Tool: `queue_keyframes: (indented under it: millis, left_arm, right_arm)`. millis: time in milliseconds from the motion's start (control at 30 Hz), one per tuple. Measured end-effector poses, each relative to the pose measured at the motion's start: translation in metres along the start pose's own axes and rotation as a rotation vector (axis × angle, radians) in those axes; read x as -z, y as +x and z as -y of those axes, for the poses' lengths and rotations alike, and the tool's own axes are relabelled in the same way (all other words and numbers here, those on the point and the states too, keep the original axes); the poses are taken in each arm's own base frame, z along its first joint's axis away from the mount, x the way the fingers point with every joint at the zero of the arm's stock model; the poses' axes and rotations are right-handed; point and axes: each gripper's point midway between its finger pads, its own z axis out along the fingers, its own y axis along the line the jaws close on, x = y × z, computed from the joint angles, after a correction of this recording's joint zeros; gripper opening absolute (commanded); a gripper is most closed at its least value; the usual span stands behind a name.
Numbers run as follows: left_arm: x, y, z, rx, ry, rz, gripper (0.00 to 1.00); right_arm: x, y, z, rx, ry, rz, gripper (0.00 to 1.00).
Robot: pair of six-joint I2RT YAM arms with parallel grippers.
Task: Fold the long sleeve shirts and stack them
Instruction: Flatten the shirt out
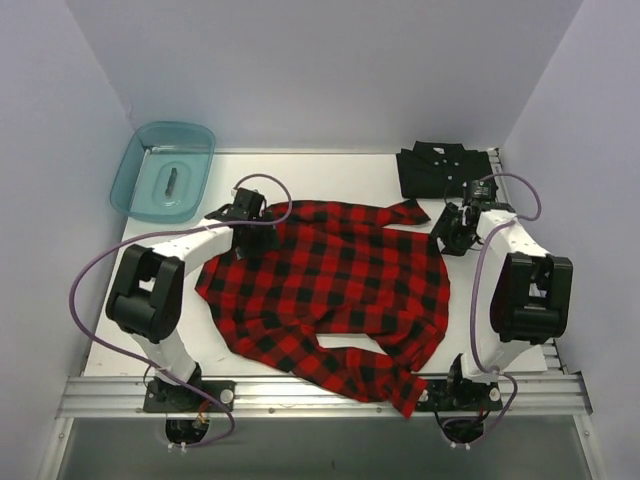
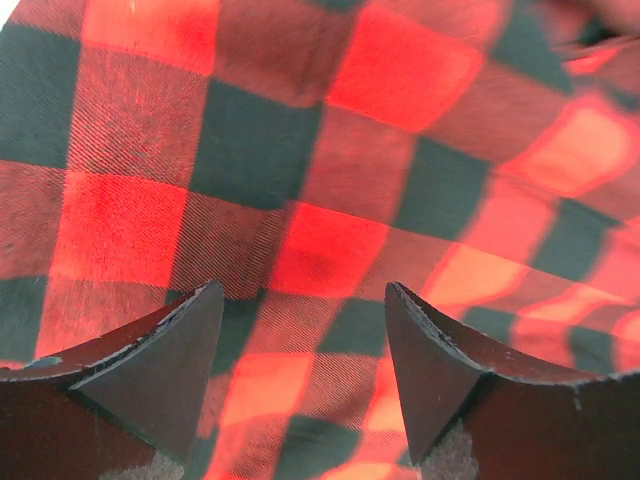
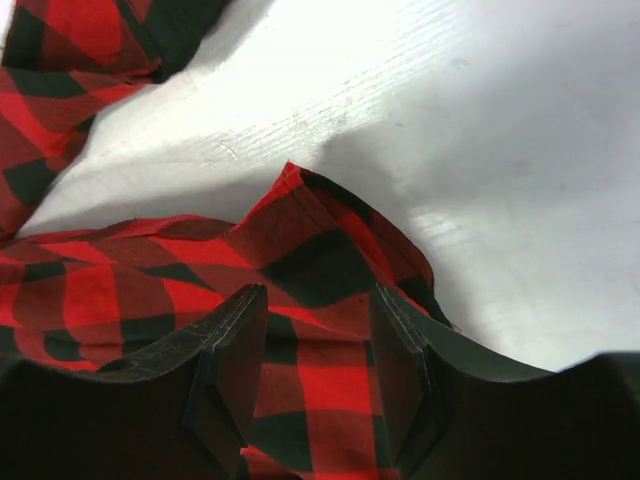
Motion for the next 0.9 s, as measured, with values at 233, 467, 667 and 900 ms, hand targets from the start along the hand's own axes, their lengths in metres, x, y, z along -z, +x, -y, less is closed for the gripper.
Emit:
queue_keyframes:
  millis: [233,467,667,900]
  left_arm:
    - [-0.015,0.029,-0.029,0.050,-0.058,-0.041,0.70]
    - [0.014,0.064,-0.061,0.174,-0.029,0.016,0.67]
    - [0.038,0.093,-0.077,0.275,0.018,0.034,0.68]
    - [0.066,0.105,-0.078,0.199,0.007,-0.012,0.84]
  right_arm:
    - [-0.034,0.017,0.000,-0.004,-0.001,-0.080,0.39]
    - [-0.044,0.032,0.010,-0.050,0.021,-0.110,0.26]
    - [-0.040,0.034,0.019,-0.089,0.031,-0.091,0.27]
    - [-0.013,0.038,0.013,0.010,0.084,-0.037,0.39]
